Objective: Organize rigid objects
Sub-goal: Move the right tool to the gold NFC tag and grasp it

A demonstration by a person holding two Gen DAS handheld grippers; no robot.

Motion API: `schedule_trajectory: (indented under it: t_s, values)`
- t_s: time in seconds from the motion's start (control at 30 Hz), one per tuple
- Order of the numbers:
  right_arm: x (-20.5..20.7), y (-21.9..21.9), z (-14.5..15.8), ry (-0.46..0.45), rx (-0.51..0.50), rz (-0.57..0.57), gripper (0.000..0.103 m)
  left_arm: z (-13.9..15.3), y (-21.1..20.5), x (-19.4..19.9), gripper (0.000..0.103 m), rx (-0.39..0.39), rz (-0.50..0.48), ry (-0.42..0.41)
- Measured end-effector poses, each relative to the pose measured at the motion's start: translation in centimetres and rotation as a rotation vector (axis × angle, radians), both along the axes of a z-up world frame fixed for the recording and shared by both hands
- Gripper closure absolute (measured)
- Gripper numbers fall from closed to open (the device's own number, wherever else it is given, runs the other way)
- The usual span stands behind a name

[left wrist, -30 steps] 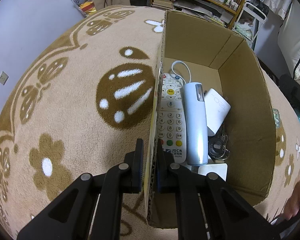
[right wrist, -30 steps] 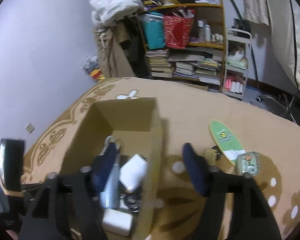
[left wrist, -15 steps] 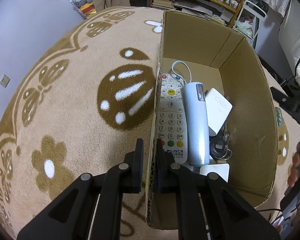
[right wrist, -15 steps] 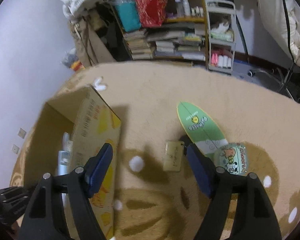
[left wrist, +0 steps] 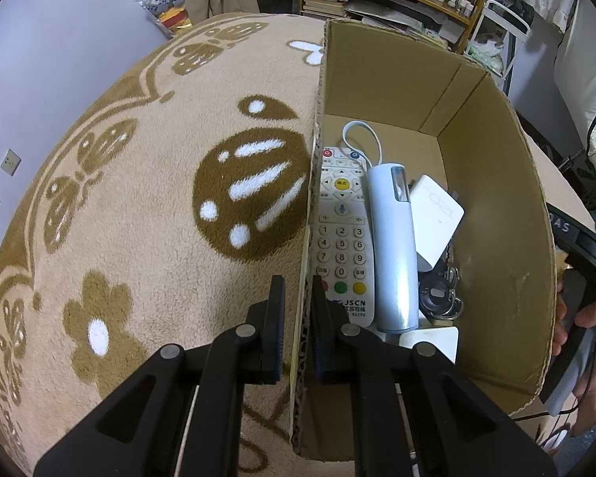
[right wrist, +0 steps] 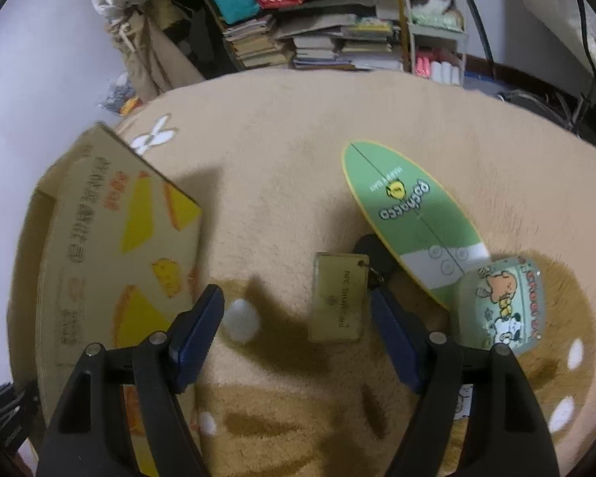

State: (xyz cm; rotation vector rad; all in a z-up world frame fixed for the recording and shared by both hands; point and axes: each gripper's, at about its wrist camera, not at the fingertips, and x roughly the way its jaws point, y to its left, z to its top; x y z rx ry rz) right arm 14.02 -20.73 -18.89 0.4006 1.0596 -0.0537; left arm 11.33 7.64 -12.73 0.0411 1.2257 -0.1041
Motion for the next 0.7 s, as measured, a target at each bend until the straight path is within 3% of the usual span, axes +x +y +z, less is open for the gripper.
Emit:
schedule_trajectory:
  t_s: [0.1, 0.23, 0.3, 0.47, 0.7]
  values:
    - [-0.1, -0.5, -0.9, 0.005, 0.053, -0.038, 0.03, 0.0, 0.0, 0.0, 0.091, -0.005, 0.002, 0.002]
    - [-0.1, -0.7, -1.4, 0.011, 0.021, -0.09, 0.047, -0.1, 0.1, 0.1, 0.091, 0.001, -0.001, 0.001]
    - [-0.1, -0.7, -1.3, 0.022, -0.025, -0.101, 0.072, -0.1, 0.2, 0.1, 0.091, 0.0, 0.0, 0.002]
    - [-0.6, -1.1, -0.8, 0.004, -0.043, -0.105, 0.074, -0.2, 0.2, 0.2, 0.091, -0.006, 0.002, 0.006]
    - [-2.3, 0.4, 1.6, -0.09, -0.092, -0.056, 0.074, -0.2, 0.2, 0.2, 0.091, -0.01, 0.004, 0.007]
